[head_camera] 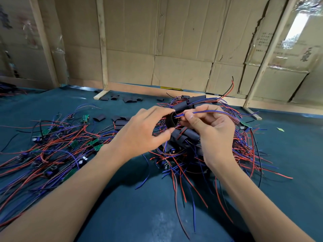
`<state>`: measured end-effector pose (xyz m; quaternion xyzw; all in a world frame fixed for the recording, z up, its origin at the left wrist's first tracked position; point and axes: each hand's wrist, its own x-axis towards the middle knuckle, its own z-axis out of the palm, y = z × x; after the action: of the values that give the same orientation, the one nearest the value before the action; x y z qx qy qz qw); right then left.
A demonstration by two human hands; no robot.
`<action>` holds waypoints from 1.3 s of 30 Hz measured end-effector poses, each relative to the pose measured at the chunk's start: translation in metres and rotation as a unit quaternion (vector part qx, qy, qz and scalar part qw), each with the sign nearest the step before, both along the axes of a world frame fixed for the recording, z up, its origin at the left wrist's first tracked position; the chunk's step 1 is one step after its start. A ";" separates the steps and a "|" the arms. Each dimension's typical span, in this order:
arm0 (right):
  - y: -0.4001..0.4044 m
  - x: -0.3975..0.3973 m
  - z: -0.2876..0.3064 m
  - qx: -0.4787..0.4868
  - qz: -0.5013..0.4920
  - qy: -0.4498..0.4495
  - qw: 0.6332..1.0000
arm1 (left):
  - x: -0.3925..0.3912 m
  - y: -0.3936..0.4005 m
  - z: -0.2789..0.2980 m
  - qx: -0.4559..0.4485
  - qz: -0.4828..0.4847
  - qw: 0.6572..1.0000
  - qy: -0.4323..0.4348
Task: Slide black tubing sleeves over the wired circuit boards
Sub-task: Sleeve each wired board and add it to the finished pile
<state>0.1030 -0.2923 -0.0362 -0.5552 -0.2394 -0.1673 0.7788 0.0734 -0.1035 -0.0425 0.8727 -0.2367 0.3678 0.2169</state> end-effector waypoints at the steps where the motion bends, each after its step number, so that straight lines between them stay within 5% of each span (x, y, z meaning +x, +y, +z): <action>1: 0.001 -0.001 0.000 -0.005 -0.005 -0.005 1.000 | 0.000 0.000 0.000 0.004 0.001 1.000 -0.004; 6: 0.005 -0.003 -0.005 -0.096 -0.067 -0.048 0.992 | 0.005 -0.001 0.001 0.047 0.008 0.996 -0.073; 10: 0.002 0.003 -0.008 -0.133 -0.060 0.014 0.989 | 0.007 -0.001 0.001 0.052 0.008 0.993 -0.108; 16: 0.002 0.005 -0.004 -0.045 0.070 0.107 0.991 | 0.008 -0.004 -0.001 0.057 0.005 0.991 -0.121; 23: 0.007 0.003 -0.001 -0.073 0.058 0.129 0.987 | 0.010 -0.001 -0.001 0.009 0.016 0.994 -0.109; 33: -0.007 0.005 0.010 0.184 0.145 0.235 0.943 | 0.018 0.022 -0.006 -0.058 0.096 0.990 -0.081; 39: -0.006 0.004 0.010 0.107 0.089 0.170 0.976 | 0.016 0.024 -0.005 -0.004 0.077 0.992 -0.096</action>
<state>0.1071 -0.2986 -0.0260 -0.4653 -0.1332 -0.0251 0.8747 0.0891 -0.0796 -0.0474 0.8484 -0.1871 0.4660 0.1675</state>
